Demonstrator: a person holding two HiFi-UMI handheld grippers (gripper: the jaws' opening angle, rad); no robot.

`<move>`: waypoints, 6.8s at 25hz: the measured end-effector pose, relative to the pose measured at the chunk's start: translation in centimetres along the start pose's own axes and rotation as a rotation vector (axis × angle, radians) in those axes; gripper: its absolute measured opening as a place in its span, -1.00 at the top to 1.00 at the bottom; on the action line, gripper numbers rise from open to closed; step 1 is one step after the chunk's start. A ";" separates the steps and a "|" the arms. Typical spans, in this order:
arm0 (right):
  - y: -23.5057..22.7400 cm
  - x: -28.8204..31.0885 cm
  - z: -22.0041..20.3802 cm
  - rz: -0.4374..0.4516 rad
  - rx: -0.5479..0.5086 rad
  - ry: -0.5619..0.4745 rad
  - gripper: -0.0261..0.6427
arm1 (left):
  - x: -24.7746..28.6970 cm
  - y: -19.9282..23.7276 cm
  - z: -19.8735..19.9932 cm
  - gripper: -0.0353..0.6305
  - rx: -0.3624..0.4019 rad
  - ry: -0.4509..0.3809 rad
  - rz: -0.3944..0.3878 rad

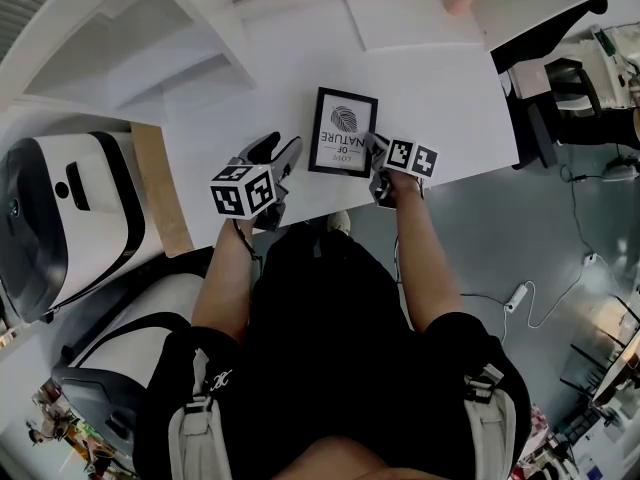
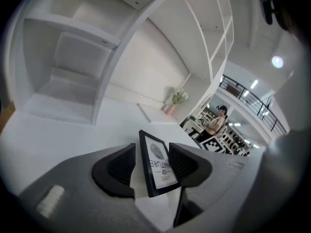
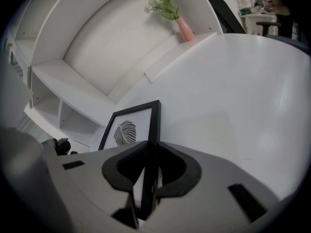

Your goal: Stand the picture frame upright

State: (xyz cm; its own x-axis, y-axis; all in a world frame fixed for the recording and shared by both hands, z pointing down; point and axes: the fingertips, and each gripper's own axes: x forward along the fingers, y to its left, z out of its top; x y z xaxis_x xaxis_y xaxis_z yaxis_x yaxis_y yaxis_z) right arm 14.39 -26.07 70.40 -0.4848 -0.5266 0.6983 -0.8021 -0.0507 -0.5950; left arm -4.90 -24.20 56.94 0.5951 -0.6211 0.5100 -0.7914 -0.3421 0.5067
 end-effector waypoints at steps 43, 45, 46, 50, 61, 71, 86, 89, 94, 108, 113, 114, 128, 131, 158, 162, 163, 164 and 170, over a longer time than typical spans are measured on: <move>0.0 0.1 0.0 -0.033 -0.041 -0.002 0.71 | 11.7 2.6 -6.1 0.55 0.043 0.385 0.073; 0.0 0.1 0.0 -0.038 -0.046 -0.004 0.71 | 11.8 2.5 -6.2 0.55 0.050 0.386 0.085; -0.1 0.1 0.0 -0.041 -0.048 -0.005 0.71 | 11.8 2.5 -6.2 0.56 0.050 0.385 0.088; -0.2 0.2 0.0 -0.048 -0.049 -0.006 0.71 | 11.9 2.6 -6.2 0.58 0.032 0.373 0.097; 0.5 -0.5 0.2 -0.073 -0.052 -0.020 0.72 | 10.8 1.8 -5.2 0.61 -0.025 0.321 0.079; 6.1 -1.9 2.4 -0.026 -0.256 -0.128 0.72 | 6.3 2.1 -2.0 0.61 0.002 0.158 0.095; 20.0 -2.8 4.0 0.184 -0.533 -0.292 0.72 | -5.0 4.8 4.2 0.61 0.019 -0.157 0.198; 22.0 -2.8 4.0 0.210 -0.575 -0.319 0.72 | -6.6 5.2 5.1 0.61 0.052 -0.205 0.223; 24.0 -2.7 3.8 0.229 -0.633 -0.377 0.72 | -8.0 6.3 5.5 0.61 0.078 -0.258 0.226; 24.8 1.7 4.1 0.177 -0.700 -0.413 0.72 | -5.8 11.4 6.1 0.61 0.164 -0.247 0.201; 24.1 3.8 3.8 0.157 -0.699 -0.378 0.72 | -4.5 13.1 5.5 0.60 0.190 -0.220 0.205; 23.9 4.2 3.7 0.155 -0.696 -0.372 0.72 | -4.3 13.3 5.3 0.60 0.194 -0.217 0.205; 22.9 7.5 4.1 0.118 -0.724 -0.352 0.72 | -2.0 15.6 5.0 0.60 0.296 -0.239 0.240; 23.1 7.9 4.5 0.111 -0.732 -0.361 0.72 | -1.8 16.0 5.4 0.60 0.312 -0.243 0.251; 22.3 8.5 4.3 0.099 -0.711 -0.335 0.63 | -2.0 16.3 5.2 0.49 0.360 -0.270 0.287; 22.4 8.1 4.3 0.119 -0.704 -0.346 0.59 | -2.5 16.0 5.2 0.36 0.358 -0.285 0.270; 22.5 7.9 4.4 0.120 -0.703 -0.352 0.59 | -2.6 15.8 5.3 0.35 0.361 -0.289 0.271; 22.6 7.7 4.5 0.122 -0.703 -0.360 0.59 | -2.9 15.7 5.4 0.35 0.362 -0.295 0.272; 23.9 5.8 5.0 0.125 -0.723 -0.419 0.60 | -5.1 14.3 6.0 0.37 0.376 -0.350 0.303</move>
State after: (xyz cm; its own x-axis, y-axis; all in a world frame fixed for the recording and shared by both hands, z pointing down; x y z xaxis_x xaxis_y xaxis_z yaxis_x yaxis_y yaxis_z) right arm -5.80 -34.59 58.20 -0.5300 -0.7704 0.3543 -0.8459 0.5096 -0.1574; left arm -20.04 -30.19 57.39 0.3038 -0.9037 0.3019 -0.9521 -0.2998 0.0607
